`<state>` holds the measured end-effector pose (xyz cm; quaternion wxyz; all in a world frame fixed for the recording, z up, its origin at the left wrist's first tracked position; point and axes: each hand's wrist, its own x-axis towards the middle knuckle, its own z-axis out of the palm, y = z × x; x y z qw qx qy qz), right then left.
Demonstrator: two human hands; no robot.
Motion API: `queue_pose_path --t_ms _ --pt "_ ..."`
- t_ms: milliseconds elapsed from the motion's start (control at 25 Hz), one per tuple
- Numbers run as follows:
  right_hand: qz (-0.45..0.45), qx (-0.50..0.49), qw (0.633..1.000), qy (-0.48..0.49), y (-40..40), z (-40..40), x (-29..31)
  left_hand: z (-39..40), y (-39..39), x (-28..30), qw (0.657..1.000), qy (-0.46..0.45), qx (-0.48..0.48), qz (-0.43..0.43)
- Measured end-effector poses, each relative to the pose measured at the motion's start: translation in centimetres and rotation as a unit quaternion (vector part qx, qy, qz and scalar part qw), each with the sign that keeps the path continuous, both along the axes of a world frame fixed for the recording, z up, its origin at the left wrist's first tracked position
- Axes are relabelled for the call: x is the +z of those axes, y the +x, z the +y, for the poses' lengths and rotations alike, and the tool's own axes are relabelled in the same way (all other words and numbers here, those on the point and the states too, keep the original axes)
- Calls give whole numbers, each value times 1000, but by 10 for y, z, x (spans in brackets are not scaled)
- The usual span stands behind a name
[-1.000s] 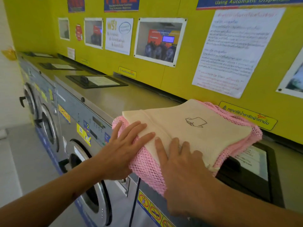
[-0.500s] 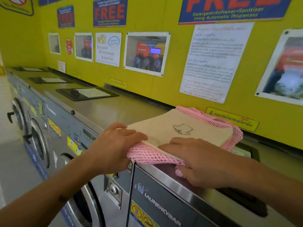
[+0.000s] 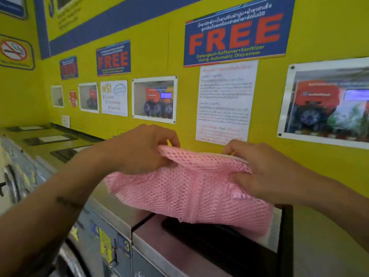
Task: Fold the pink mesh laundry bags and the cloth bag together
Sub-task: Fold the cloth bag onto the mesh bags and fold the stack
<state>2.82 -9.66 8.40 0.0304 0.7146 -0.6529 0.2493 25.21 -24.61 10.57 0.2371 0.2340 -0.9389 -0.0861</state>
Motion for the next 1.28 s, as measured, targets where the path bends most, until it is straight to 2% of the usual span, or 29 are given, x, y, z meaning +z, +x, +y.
queue_pose_path --t_ms 240,360,400,480,520,600,640,720,840,880,960,1040,1120,1280 --pt "-66 -132 989 23 -55 -72 5 -86 -88 -9 999 10 27 36" --pt "-106 -183 977 35 -83 -117 -2 -118 -132 -30 987 -110 107 44" --pt "-105 -210 971 54 -90 -129 -9 -120 -142 -39 978 -154 128 58" --pt "5 -288 954 86 -99 -152 -30 -114 -154 -60 973 -169 135 81" --pt "82 -322 941 67 -101 -159 -43 -110 -156 -73 980 -143 129 60" --pt "157 -304 940 -5 -99 -170 -61 -106 -157 -103 988 -34 131 -69" --pt "154 -262 953 -12 -97 -175 -67 -106 -155 -117 980 29 129 -150" --pt "130 -189 971 75 -94 -178 -73 -113 -151 -139 959 93 109 -246" --pt "134 -202 932 270 -103 -179 -76 -134 -141 -149 960 72 56 -264" --pt "120 -215 921 301 -105 -177 -72 -142 -134 -147 962 59 26 -266" --pt "96 -223 927 287 -104 -174 -61 -163 -115 -143 961 36 -48 -271" --pt "39 -217 946 236 -94 -172 -55 -182 -95 -136 961 55 -108 -249" --pt "-45 -201 948 245 -78 -172 -58 -195 -80 -129 970 97 -130 -179" --pt "-18 -179 942 283 -56 -182 -80 -203 -52 -121 996 28 -81 29"
